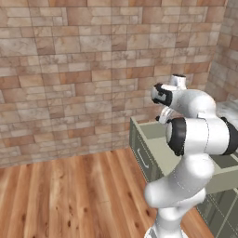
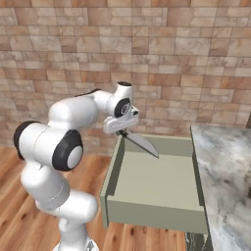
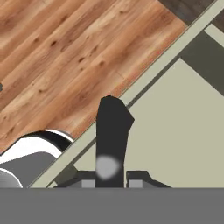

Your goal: Pick up the knife from the drawer and place it on the cutting board. Then place the meat from the plate to the cutting board.

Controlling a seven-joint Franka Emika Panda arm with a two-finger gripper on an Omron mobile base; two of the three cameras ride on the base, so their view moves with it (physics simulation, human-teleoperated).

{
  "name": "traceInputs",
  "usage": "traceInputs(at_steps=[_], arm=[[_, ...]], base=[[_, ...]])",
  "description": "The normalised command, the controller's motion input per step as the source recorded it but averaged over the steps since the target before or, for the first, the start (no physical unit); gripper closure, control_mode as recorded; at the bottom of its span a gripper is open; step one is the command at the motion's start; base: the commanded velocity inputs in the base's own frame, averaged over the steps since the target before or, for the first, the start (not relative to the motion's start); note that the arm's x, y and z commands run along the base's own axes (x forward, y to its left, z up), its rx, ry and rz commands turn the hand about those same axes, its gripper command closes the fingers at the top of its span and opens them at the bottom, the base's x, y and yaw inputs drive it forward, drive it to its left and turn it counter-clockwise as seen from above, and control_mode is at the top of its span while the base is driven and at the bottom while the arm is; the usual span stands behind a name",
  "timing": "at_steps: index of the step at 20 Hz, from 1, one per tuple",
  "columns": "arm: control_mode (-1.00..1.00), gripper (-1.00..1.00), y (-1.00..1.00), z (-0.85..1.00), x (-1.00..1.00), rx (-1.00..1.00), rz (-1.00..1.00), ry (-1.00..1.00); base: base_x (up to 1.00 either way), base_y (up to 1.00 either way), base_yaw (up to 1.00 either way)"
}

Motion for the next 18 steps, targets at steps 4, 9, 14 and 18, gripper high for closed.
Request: traceInputs(at_steps=[4,9,14,18], arm=[[-1.00,1.00,0.60,0.78,-0.73,-0.05,0.10,0.12],[-1.00,1.00,0.70,0.40,-0.96,-0.07,0.13,0.04],[-1.00,1.00,0.46,0.36,-0.90,-0.05,0.03,0.00],[-1.00,1.00,0.21,0.32,-0.75,0.00,0.00,0.00]], base=[[0.00,0.00,0.00],[0.00,0.00,0.00],[0.00,0.00,0.00],[0.00,0.00,0.00]])
